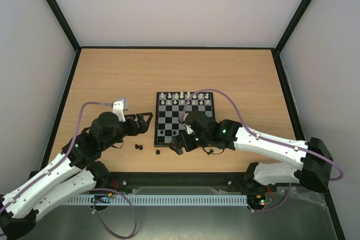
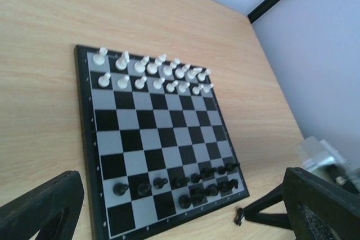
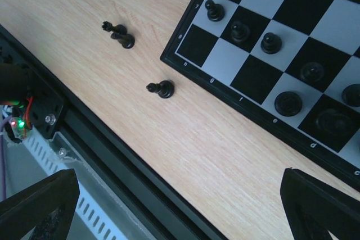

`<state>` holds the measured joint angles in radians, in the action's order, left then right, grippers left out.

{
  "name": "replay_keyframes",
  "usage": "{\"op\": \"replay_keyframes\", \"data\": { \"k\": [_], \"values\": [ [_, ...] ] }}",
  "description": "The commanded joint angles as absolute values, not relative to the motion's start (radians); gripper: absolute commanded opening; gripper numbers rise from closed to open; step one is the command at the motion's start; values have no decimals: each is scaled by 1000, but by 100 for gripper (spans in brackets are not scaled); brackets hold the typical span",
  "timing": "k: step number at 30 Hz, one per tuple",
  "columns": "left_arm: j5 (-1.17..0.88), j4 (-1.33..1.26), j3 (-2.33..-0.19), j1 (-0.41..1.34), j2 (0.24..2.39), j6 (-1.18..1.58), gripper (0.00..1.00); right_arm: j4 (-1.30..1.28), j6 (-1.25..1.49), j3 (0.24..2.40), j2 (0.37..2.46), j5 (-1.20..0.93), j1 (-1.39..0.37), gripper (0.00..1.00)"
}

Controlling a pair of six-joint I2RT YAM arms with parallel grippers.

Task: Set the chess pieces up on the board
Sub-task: Pick up the chess piece at the center of the board.

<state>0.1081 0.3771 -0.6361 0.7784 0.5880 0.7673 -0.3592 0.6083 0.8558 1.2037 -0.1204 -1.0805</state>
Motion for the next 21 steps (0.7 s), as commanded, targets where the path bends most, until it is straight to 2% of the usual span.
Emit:
{"op": "replay_keyframes", "data": {
  "k": [1,13,21],
  "values": [
    [64,441,-618,778,584,812,99,-369,584,874,1194,-54,-1086,99],
    [-54,611,-604,794,619,864,99,-356,594,809,1091,112,-1086,99],
    [25,701,-543,949,656,978,99,-344,594,768,1028,142,-1086,99]
  ]
}}
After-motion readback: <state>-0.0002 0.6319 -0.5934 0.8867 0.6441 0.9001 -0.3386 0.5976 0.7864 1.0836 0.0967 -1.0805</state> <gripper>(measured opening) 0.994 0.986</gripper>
